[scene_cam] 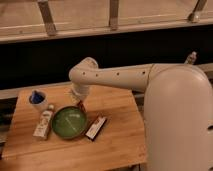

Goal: Place the pepper in the ceramic bowl

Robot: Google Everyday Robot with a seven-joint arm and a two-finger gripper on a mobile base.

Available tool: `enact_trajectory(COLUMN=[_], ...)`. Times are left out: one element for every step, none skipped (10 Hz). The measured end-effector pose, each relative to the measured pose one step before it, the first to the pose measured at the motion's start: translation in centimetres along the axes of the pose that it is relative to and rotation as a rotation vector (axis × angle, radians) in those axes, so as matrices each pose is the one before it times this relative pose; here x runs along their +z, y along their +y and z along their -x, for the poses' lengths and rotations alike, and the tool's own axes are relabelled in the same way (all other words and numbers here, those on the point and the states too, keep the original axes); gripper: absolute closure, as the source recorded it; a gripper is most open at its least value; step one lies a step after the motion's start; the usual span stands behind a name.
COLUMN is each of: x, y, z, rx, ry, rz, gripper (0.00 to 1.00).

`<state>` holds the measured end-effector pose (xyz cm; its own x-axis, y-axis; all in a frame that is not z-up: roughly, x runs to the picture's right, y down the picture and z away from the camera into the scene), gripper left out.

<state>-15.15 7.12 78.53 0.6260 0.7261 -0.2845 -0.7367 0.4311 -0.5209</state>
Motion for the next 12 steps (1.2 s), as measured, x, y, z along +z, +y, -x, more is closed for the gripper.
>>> enact_trajectory(x=[0.884,0.970,1.009,1.429,1.545,1.230,0.907,0.452,-0.005,0.021,-0.045,0.044], y=[1.180,1.406,1.222,0.905,0.564,0.301,0.317,0.224,-0.055,-0.003,-0.089,0.098], z=[0.114,0.024,0.128,-0.018,0.074,-0.167,-0.117,0.070,-0.049,-0.019,-0.045,0.050], rx=[-0.03557,-0.02917,-0.02357,-0.02153,-0.01677,-0.01453,-0.01684,-0.01054,0.00020,0.00017,0.00174,-0.00181], ry=[0.01457,0.01315,0.00875,0.01477,0.01764,0.02142,0.02115,0.00805,0.00157,0.00040,-0.00070,0.00057], rz=[0.01143,0.01570,0.01814,0.02590,0.03272,0.02881,0.02202,0.01161,-0.00021,0.00019,-0.00042,0.00047], gripper=[1.00,1.00,1.00,1.00,1.00,1.00,1.00,0.98,0.89,0.81,0.69,0.59])
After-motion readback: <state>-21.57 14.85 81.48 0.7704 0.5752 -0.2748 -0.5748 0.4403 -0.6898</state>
